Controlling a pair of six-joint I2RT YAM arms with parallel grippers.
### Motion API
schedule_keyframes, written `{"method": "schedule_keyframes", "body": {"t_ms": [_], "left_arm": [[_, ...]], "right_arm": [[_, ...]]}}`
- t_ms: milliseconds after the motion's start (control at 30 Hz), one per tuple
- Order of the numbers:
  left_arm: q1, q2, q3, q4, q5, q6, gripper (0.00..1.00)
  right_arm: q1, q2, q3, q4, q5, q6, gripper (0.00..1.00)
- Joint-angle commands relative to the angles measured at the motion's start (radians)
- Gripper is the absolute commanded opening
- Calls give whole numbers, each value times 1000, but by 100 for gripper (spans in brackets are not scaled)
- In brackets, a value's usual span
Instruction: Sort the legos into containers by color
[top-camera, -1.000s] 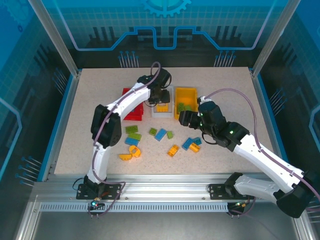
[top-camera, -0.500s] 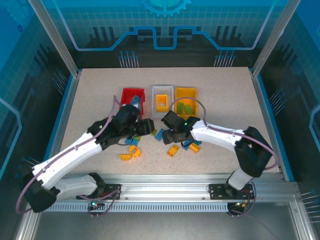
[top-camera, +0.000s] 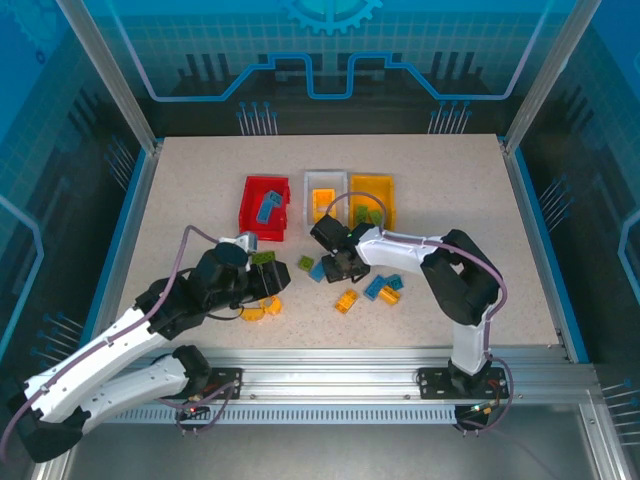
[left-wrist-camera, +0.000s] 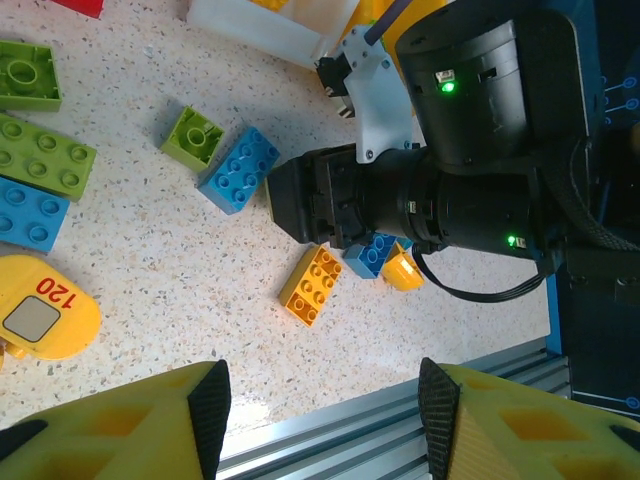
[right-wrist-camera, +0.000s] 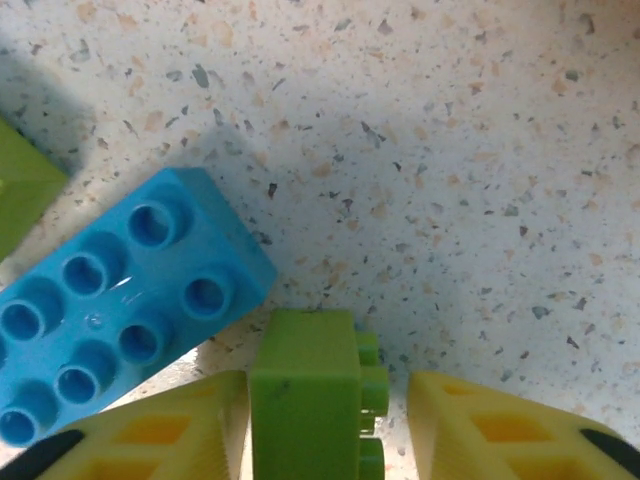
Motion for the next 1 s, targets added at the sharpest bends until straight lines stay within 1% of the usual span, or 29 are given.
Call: {"method": "schedule_keyframes", "body": {"t_ms": [0, 100, 167, 333, 400, 467, 533, 667, 733, 833, 967], "left_arm": [[-5, 3, -8, 1, 20, -14, 56], [-5, 18, 0, 22, 26, -11, 57], [-5, 39, 0, 52, 37, -18, 57], [-6, 118, 25, 160, 76, -33, 58], [-5, 162, 53, 199, 85, -28, 57], [-6, 222, 88, 232, 94, -14, 58], [-5, 276, 122, 263, 102, 1, 58], [-9, 371, 198, 298, 99, 40, 58], [-12, 410, 230, 303, 92, 59, 58], [-17, 455, 262, 306, 81, 83, 58], [-20, 487, 268, 297, 70, 98, 58]], "right_arm": [[-9, 18, 23, -10, -5, -11, 39], [-5, -14, 6, 10, -4, -18, 28], [-3, -63, -11, 12, 9, -19, 21], [-11, -238, -41, -43, 76, -4, 22], [-37, -287, -32, -75, 99, -1, 23], [-89, -294, 0, -103, 108, -1, 24], [-142, -263, 56, -131, 117, -1, 24], [-243, -140, 207, -176, 145, -3, 24], [-278, -72, 281, -188, 156, -4, 25], [-325, 45, 393, -209, 134, -12, 26], [-370, 169, 529, -256, 113, -14, 28]]}}
